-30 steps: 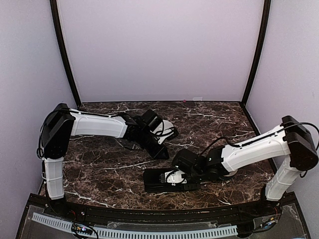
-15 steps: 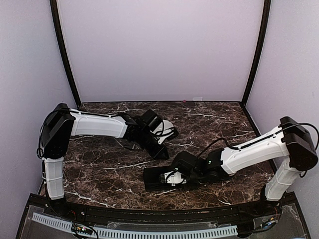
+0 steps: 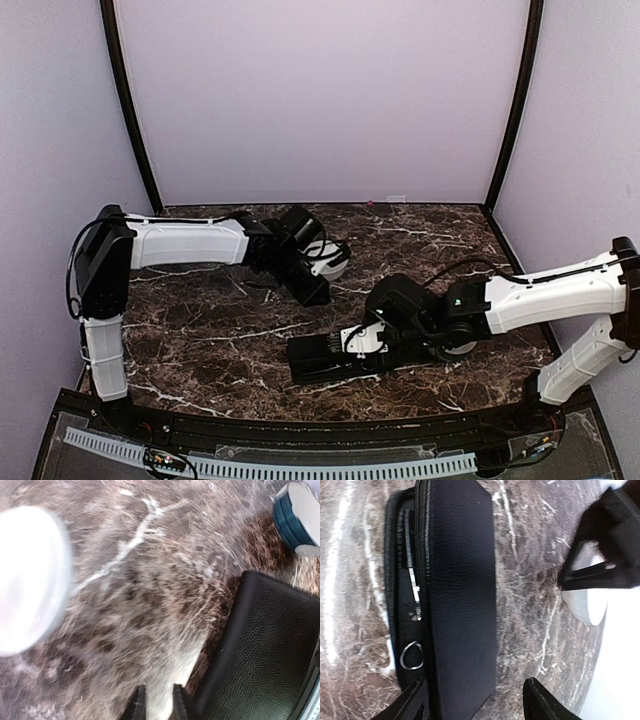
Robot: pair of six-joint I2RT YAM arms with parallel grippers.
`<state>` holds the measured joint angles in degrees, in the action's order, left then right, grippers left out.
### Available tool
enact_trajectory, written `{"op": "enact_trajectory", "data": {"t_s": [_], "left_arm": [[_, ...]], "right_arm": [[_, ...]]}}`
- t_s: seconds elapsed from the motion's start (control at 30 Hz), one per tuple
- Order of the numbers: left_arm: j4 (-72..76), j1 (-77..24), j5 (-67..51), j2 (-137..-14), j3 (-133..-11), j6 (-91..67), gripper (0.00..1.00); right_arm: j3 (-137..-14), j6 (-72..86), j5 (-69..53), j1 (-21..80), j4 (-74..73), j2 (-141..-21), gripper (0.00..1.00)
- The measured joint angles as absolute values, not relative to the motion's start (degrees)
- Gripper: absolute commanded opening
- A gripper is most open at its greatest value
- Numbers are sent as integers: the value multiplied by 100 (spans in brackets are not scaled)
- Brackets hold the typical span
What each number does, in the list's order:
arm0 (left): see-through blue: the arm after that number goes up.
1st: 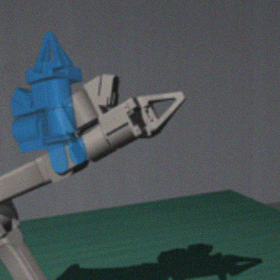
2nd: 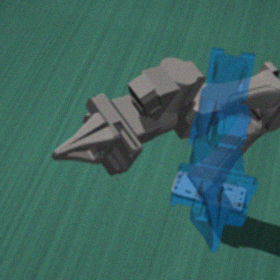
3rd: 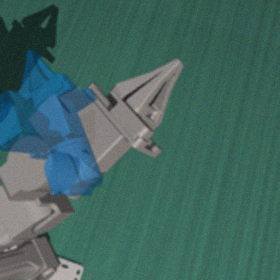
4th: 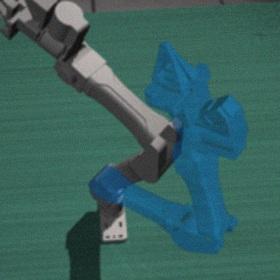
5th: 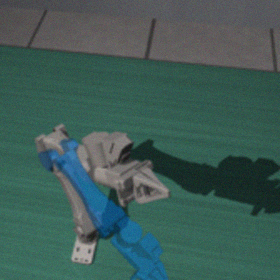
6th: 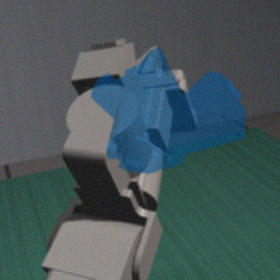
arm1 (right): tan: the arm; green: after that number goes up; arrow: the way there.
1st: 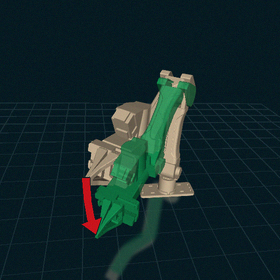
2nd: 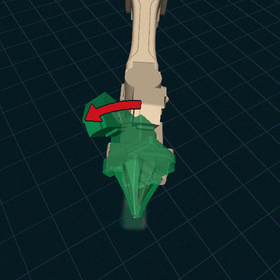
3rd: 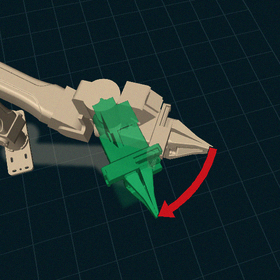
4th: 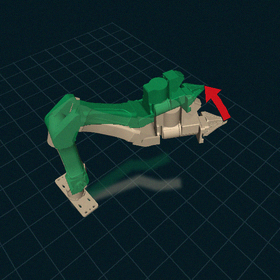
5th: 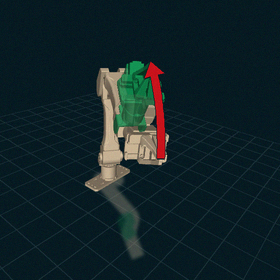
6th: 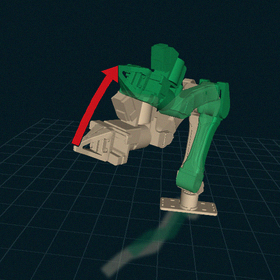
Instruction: Sort the hair-cutting tools
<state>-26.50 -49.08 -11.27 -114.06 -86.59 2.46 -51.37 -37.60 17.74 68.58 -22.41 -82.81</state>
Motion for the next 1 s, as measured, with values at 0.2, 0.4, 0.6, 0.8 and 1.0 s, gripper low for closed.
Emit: {"op": "enact_trajectory", "data": {"t_s": [0.2, 0.4, 0.6, 0.8, 1.0], "left_arm": [[-2797, -4737, -668, -10099, -7859, -156, 55], [-2620, -4622, -519, -8993, -6445, -808, 53], [-2364, -4567, -967, -8943, -5376, -1181, 49], [-1841, -4558, -1393, -8733, -4733, -1275, 60], [-1138, -4650, -1177, -8683, -4440, -1044, 52]], "right_arm": [[-5371, -3717, 598, 6731, -2679, -8281, 61], [-5710, -3612, -54, 6519, -2519, -8532, 45], [-5660, -3868, -292, 6475, -2193, -9273, 40], [-5371, -4119, -150, 6635, -1911, -9411, 41], [-5199, -4217, 80, 6637, -1500, -9472, 28]]}}
